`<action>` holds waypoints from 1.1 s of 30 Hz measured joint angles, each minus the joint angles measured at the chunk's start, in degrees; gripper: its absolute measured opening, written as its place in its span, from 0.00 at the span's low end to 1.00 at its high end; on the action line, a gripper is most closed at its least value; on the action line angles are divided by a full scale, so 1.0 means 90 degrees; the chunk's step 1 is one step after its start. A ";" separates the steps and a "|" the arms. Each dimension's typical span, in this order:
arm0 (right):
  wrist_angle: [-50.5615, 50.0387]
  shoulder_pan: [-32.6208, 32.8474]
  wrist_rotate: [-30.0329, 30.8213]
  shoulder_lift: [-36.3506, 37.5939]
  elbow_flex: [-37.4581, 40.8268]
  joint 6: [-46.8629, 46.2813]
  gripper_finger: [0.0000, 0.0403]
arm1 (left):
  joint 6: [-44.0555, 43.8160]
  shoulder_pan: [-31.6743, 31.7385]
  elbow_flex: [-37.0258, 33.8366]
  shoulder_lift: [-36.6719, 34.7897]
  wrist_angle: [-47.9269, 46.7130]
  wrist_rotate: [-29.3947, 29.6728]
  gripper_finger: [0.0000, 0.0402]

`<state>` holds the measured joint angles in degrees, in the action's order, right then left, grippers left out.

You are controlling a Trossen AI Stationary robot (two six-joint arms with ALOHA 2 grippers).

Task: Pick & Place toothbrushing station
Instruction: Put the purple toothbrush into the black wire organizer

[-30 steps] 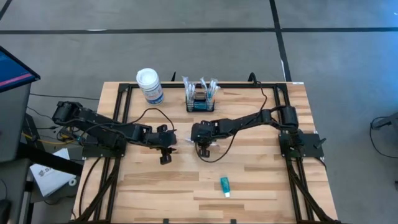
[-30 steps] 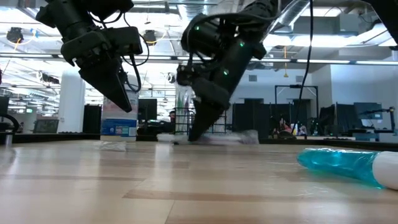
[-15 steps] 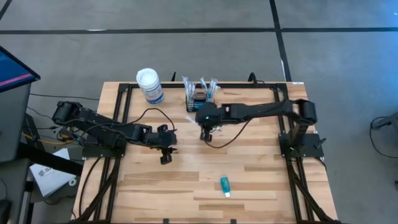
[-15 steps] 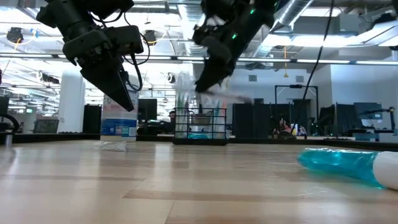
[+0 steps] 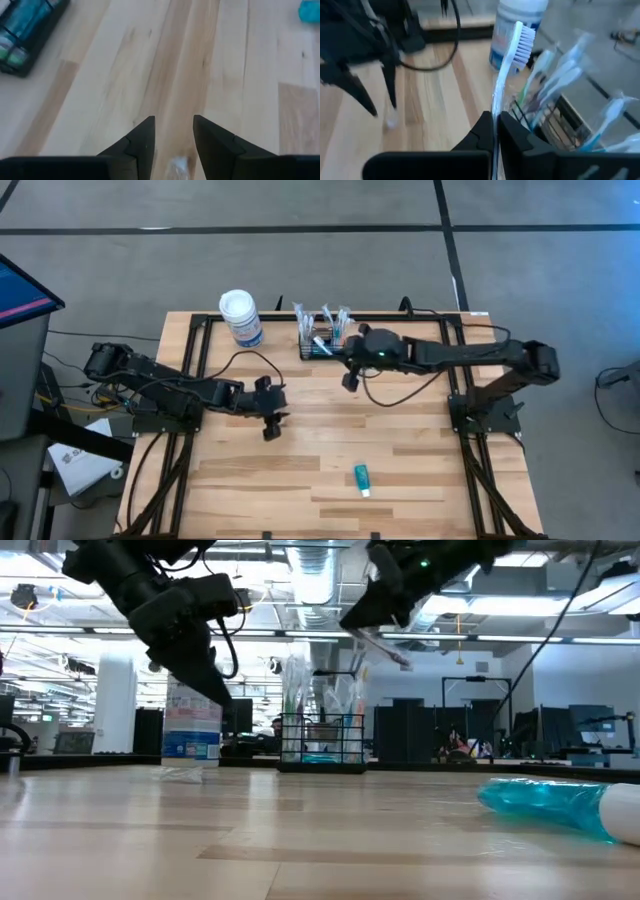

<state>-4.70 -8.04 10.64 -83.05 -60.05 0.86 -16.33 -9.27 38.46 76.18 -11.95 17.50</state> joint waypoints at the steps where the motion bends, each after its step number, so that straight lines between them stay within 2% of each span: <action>1: 0.0351 -0.0030 -0.0012 0.0130 0.0235 -0.0027 0.00 | 0.0000 0.0005 0.0000 0.0000 0.0069 0.0014 0.32; 7: 0.2983 -0.0331 -0.0023 0.0377 0.1451 -0.0125 0.00 | 0.0280 0.0024 0.0000 0.0000 0.0497 0.0057 0.32; 13: 0.5003 -0.0708 -0.0035 0.0008 0.2106 -0.0377 0.00 | 0.0579 0.0024 0.0000 0.0000 0.1091 0.0063 0.32; 19: 0.6572 -0.1084 -0.0353 -0.0626 0.2328 -0.0668 0.00 | 0.0670 0.0039 0.0000 0.0000 0.1228 0.0061 0.32; 33: 0.9500 -0.1626 -0.0522 -0.2262 0.2328 -0.0910 0.00 | 0.0670 0.0041 0.0000 0.0000 0.1321 0.0061 0.32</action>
<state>80.80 -22.67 5.94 -103.41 -39.09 -7.33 -10.31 -8.91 38.46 76.18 -0.05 18.04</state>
